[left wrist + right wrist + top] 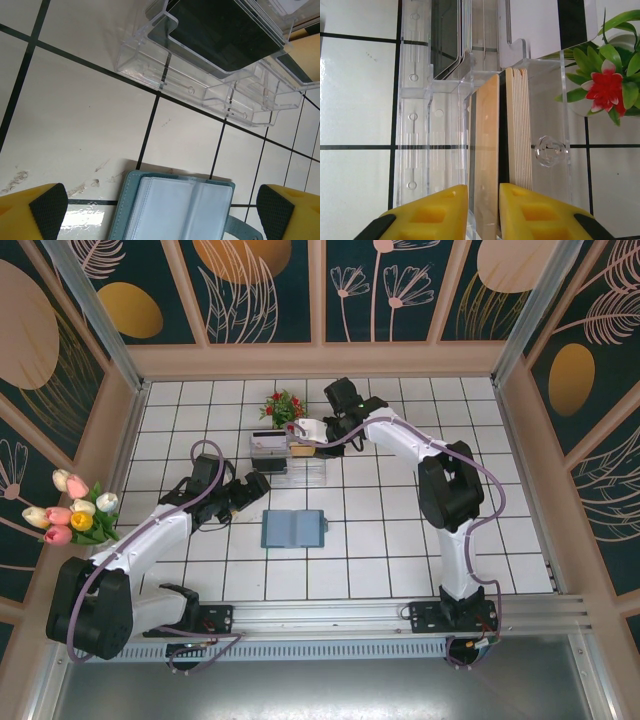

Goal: Take the credit cards out of the card holder

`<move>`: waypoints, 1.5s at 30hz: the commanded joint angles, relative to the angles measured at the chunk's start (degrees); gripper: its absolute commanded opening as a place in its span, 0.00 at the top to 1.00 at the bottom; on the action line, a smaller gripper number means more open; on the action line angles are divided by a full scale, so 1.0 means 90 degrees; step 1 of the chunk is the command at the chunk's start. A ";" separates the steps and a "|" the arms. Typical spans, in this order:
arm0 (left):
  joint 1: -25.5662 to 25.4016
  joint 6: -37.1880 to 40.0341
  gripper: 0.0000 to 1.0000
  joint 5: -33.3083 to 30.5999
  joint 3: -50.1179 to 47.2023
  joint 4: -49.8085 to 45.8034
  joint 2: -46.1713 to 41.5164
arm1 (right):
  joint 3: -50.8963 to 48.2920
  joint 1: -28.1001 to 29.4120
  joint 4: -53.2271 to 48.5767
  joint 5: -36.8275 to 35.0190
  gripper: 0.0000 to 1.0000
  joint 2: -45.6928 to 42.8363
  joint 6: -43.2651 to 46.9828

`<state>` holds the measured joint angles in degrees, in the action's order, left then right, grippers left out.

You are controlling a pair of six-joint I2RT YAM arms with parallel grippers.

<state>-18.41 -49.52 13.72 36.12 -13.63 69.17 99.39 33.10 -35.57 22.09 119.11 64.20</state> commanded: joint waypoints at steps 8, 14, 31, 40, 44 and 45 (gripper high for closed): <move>0.0027 0.0168 0.01 0.0098 -0.0086 -0.0019 -0.0087 | 0.0084 0.0039 0.0158 0.0265 0.75 -0.0804 -0.0332; 0.0019 0.0379 0.01 0.0126 -0.0063 -0.0265 -0.0190 | -0.0705 0.0029 0.0714 0.0267 0.74 -0.1619 -0.1385; -0.0985 0.0252 0.11 0.0092 -0.0454 -0.0478 -0.0456 | -0.5186 0.1953 0.3129 -0.2915 0.64 -0.4967 -0.9434; -0.1228 0.0247 0.36 0.0370 -0.0517 -0.0168 -0.0093 | -0.5103 0.3080 0.2750 -0.3413 0.66 -0.4135 -1.2551; -0.1225 0.0216 0.44 0.0463 -0.0556 -0.0003 0.0090 | -0.4636 0.3357 0.2183 -0.3682 0.70 -0.3328 -1.3224; -0.1225 0.0209 0.46 0.0487 -0.0562 0.0050 0.0148 | -0.4599 0.3357 0.2111 -0.3666 0.71 -0.3162 -1.3429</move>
<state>-29.06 -47.64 16.67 31.92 -15.27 69.32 55.57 62.78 -12.34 -8.10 87.79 -47.27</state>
